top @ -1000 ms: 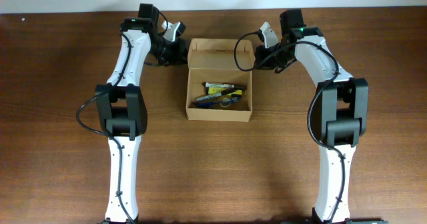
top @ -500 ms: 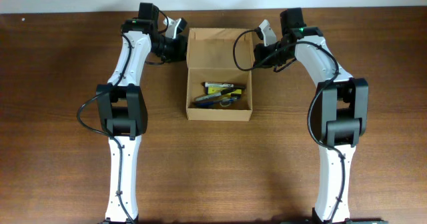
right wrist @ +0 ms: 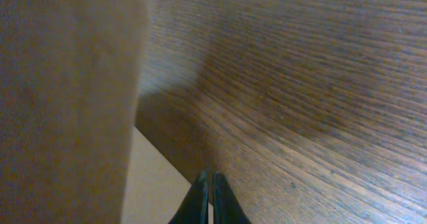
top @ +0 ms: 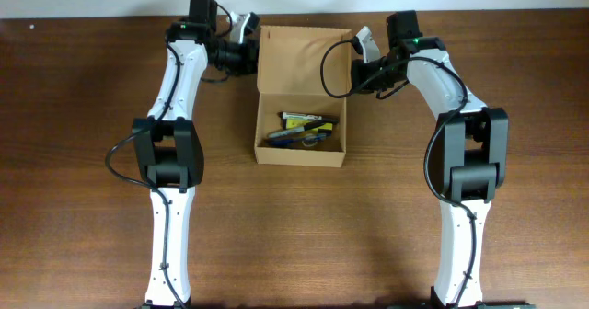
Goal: Pack container
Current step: 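Fold the lid flap forward over the box with both grippers, then press down on the closed lid with both grippers, then lift away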
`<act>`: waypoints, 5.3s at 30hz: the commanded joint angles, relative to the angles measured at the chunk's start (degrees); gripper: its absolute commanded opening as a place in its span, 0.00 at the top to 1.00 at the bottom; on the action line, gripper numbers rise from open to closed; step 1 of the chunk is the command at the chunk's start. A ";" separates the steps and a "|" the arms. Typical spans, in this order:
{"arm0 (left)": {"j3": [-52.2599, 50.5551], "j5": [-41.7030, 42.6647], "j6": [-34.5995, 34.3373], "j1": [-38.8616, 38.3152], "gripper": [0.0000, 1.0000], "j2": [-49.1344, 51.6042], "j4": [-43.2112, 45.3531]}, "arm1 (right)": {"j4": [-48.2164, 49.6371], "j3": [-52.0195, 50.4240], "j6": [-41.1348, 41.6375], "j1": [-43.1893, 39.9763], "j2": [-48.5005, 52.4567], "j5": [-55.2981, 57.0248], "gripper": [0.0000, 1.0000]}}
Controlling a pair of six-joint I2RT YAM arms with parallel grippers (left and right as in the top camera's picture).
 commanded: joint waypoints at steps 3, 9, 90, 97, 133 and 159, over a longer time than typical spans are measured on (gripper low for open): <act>6.54 2.56 0.26 0.07 0.99 0.66 -0.92 | 0.13 3.19 -1.01 0.48 -2.05 -2.23 0.96; 9.99 2.25 0.33 0.07 0.98 0.66 -2.99 | -0.57 5.27 -1.03 0.55 -3.61 -1.62 0.96; 7.10 -44.11 9.81 -5.92 0.98 -41.29 -37.92 | -26.58 3.28 -13.00 15.78 -44.68 46.58 0.96; -8.68 -45.97 12.44 -8.68 0.98 -47.74 -34.60 | -24.04 -9.22 -7.37 15.43 -44.37 42.86 0.96; -54.64 -43.17 12.33 -13.05 0.98 -47.12 -4.61 | -12.87 -26.25 -3.56 13.66 -33.03 29.92 0.96; -40.81 -52.09 7.78 -11.50 0.98 -49.42 -5.53 | -12.28 -19.21 -5.64 13.16 -35.28 41.46 0.96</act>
